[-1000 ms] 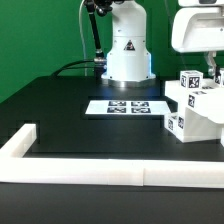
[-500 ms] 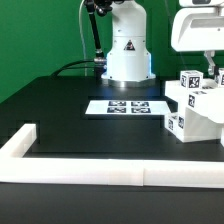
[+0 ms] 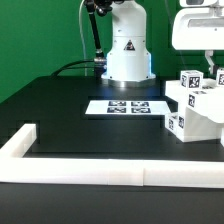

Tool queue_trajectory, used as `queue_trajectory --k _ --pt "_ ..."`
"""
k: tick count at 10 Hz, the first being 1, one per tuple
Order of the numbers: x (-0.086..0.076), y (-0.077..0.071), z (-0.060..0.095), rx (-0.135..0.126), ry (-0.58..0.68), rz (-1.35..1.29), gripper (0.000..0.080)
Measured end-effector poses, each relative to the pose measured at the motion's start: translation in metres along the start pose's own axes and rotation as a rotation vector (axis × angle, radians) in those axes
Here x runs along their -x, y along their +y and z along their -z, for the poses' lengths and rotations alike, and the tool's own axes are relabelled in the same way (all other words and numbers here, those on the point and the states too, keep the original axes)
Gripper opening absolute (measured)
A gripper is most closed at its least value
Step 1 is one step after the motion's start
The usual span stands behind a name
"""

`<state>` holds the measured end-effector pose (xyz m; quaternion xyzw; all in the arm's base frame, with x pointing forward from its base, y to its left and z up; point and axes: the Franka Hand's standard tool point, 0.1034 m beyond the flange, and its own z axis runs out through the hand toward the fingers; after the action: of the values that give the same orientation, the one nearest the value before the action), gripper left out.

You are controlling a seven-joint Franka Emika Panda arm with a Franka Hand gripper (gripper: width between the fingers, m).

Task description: Assemble chair

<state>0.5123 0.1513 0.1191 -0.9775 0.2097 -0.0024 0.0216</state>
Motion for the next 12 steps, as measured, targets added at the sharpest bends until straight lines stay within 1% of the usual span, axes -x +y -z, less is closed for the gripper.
queue_trajectory --k 9,11,12 --pt "0.0028 -0.005 0.0003 -0.024 -0.021 -0.507 0.0285" --pt "0.0034 -0.0057 0.0003 -0.025 -0.023 -0.544 0.0285" --pt "0.004 -0.0051 -0.0001 -0.02 -0.025 -0.505 0.0285"
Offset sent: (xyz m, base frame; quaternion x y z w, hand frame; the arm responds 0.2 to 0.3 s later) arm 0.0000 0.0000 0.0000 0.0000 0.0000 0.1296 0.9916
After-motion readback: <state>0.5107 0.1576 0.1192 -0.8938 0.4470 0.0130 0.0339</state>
